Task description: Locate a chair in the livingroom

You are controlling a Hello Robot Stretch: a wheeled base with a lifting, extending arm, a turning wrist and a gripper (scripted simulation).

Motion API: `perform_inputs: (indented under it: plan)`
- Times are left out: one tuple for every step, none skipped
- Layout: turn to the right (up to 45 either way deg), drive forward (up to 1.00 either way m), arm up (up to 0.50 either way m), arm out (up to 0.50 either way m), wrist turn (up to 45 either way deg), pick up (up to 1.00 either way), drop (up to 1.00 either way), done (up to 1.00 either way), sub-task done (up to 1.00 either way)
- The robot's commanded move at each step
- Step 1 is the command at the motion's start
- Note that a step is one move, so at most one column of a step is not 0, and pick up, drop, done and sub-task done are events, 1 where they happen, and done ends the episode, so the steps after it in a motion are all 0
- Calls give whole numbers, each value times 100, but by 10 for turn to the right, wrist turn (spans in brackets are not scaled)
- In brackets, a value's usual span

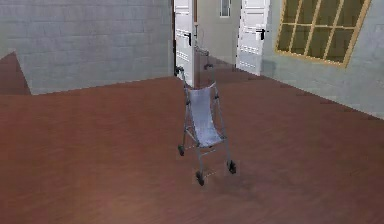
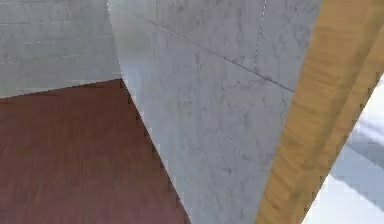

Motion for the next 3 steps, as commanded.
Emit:
perform_inputs:
  plan:
    - [300,0,0,0,0,0,0,0,0]
    - [0,100,0,0,0,0,0,0,0]
    - [30,0,0,0,0,0,0,0,0]
